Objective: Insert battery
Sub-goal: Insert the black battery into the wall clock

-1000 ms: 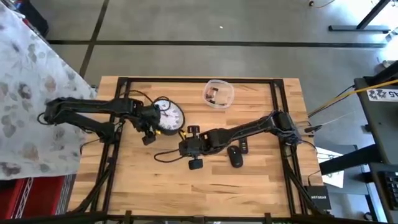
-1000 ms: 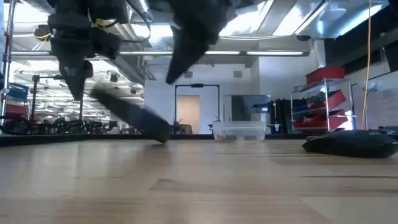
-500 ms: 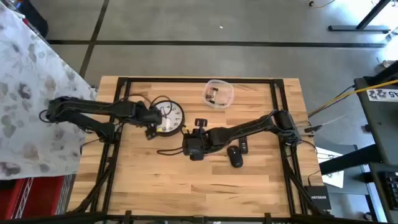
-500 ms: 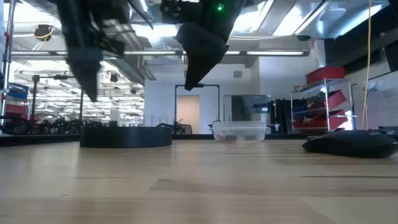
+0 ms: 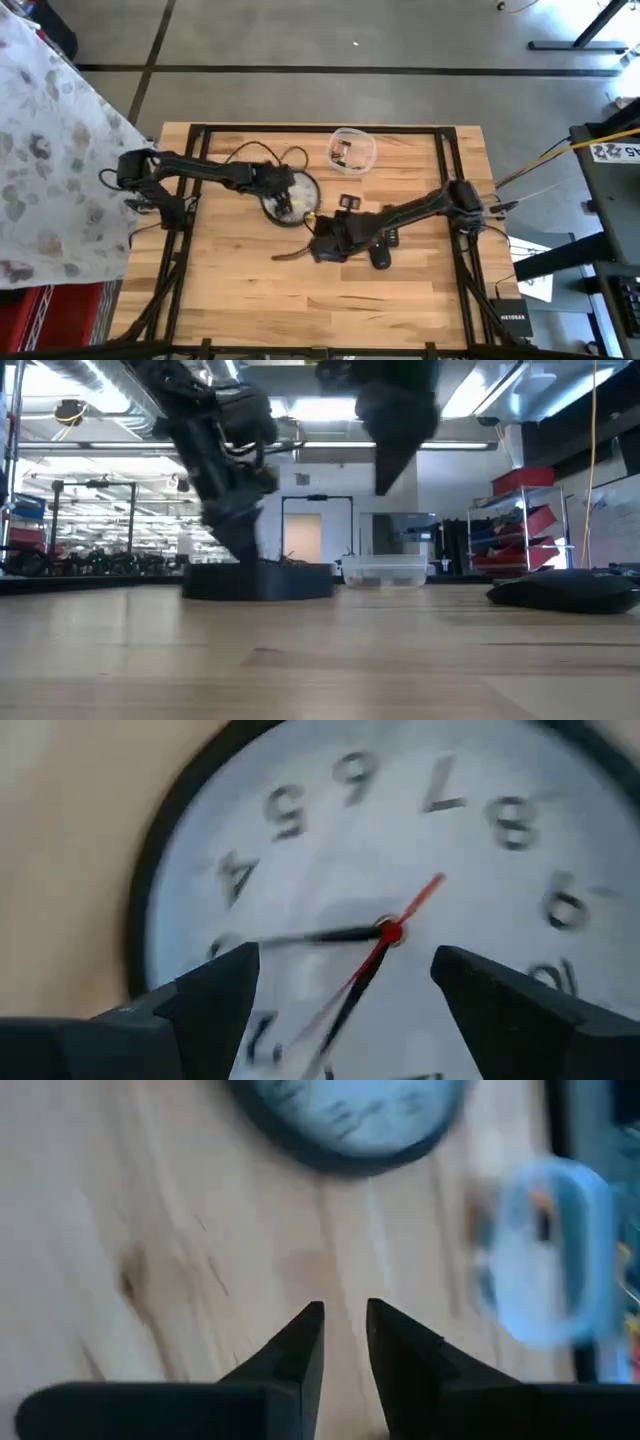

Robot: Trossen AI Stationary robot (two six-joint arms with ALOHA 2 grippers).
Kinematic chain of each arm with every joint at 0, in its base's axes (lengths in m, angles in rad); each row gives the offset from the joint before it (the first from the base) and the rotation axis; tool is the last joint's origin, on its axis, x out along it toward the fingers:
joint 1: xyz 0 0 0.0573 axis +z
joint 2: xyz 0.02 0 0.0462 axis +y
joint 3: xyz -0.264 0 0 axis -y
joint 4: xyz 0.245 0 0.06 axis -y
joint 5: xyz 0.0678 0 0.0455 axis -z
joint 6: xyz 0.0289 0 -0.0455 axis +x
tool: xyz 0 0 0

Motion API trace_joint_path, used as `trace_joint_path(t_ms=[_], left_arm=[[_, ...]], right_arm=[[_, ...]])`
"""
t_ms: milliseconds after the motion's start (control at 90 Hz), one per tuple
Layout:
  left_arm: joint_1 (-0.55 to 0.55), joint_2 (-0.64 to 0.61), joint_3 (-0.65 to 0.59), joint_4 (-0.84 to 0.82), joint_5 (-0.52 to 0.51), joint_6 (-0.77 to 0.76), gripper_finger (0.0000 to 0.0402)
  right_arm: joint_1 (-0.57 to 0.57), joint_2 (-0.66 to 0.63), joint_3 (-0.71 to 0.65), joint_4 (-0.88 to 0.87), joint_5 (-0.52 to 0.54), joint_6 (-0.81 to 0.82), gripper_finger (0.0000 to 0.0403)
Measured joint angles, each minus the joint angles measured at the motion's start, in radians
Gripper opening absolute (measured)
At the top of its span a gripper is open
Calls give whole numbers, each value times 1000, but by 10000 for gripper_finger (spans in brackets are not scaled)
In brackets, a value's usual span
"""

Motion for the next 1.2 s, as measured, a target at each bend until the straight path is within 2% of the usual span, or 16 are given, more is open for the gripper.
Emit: trace_joint_path(t_ms=[78,233,322,489,622,689,789,844,922,1000,1078,1200], left_arm=[[-54,-4,17,51,65,22,297],[-139,-90,68,-12,-37,54,297],[-164,-174,67,-92,-48,44,297],[-156,-424,37,-228,-79,-6,297],[-125,-670,-63,-260,-70,-81,297],[-124,-796,-124,-255,-59,-122,297],[-147,-961,-222,-257,-37,-204,297],[-171,-1031,-277,-236,-20,-263,297],[-222,-1098,-362,-164,22,-339,297],[-289,-1113,-453,-75,55,-402,297],[-355,-1098,-517,1,55,-425,297],[-420,-1050,-550,34,-37,-436,297]], right_arm=[[39,-8,0,-58,58,66,65],[97,-14,-8,-86,133,90,65],[108,-29,-42,-103,162,94,65],[98,-170,-211,-5,139,89,65],[92,-351,-424,241,98,43,65],[92,-443,-545,451,-8,-32,65],[93,-514,-718,869,-338,-153,65],[94,-509,-785,1070,-513,-144,65],[107,-460,-817,1201,-686,-58,65],[146,-395,-810,1206,-743,7,65],[189,-321,-766,1216,-758,40,64],[226,-182,-645,1220,-749,53,49]])
